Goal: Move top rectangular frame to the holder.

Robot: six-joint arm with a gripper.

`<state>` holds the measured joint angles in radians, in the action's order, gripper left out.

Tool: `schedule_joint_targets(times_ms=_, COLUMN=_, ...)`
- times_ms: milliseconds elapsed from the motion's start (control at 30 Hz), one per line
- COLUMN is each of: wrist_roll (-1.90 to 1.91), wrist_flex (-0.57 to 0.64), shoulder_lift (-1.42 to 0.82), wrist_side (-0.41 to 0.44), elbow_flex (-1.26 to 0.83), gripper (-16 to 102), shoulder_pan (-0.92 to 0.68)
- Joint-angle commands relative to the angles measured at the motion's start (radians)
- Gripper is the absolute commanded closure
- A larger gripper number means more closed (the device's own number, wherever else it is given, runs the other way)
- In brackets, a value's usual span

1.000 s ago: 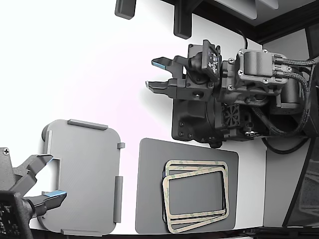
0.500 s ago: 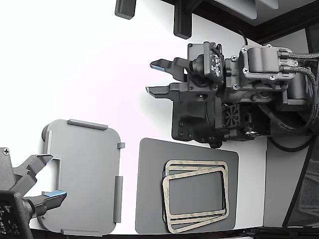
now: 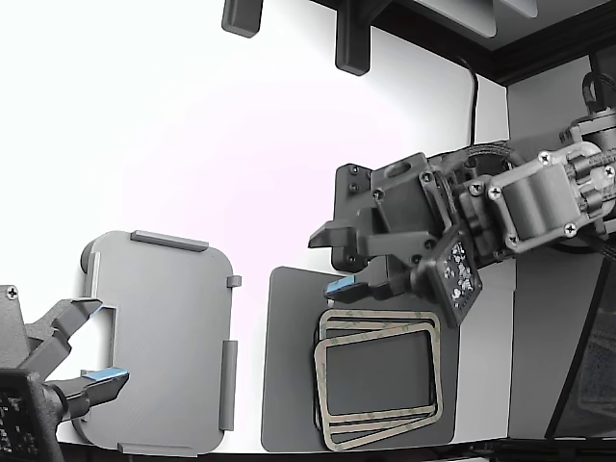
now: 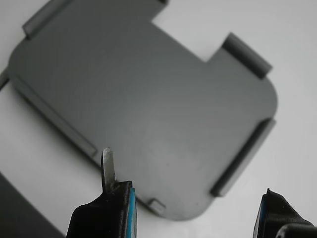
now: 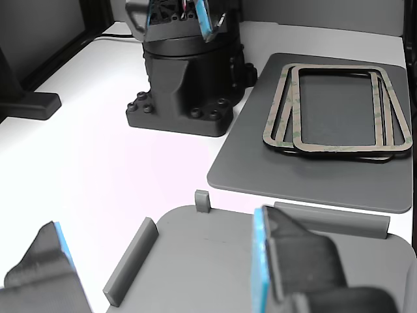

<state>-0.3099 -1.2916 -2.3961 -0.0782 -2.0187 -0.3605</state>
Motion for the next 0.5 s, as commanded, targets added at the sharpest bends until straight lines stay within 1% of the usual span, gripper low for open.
schedule_joint_targets(times_ms=0, wrist_roll=-0.038, wrist_flex=-0.043, shoulder_lift=0.057, wrist_side=0.046, elbow_flex=0.097, gripper=-14, shoulder_pan=-0.074)
schedule_joint_targets(times_ms=67, wrist_roll=-0.071, wrist_flex=-0.100, shoulder_lift=0.121, wrist_side=0.100, elbow_flex=0.161, gripper=-14, shoulder_pan=-0.138)
schedule_joint_targets(times_ms=133, wrist_roll=-0.110, wrist_flex=-0.150, shoulder_lift=0.173, wrist_side=0.133, elbow_flex=0.206, gripper=-14, shoulder_pan=-0.198)
schedule_joint_targets(times_ms=333, wrist_roll=-0.229, wrist_flex=-0.187, shoulder_lift=0.253, wrist_side=0.140, elbow_flex=0.224, gripper=-14, shoulder_pan=-0.339)
schedule_joint_targets(times_ms=467, wrist_roll=-0.259, wrist_flex=-0.219, shoulder_lift=0.341, wrist_side=0.170, elbow_flex=0.268, gripper=-14, shoulder_pan=-0.449)
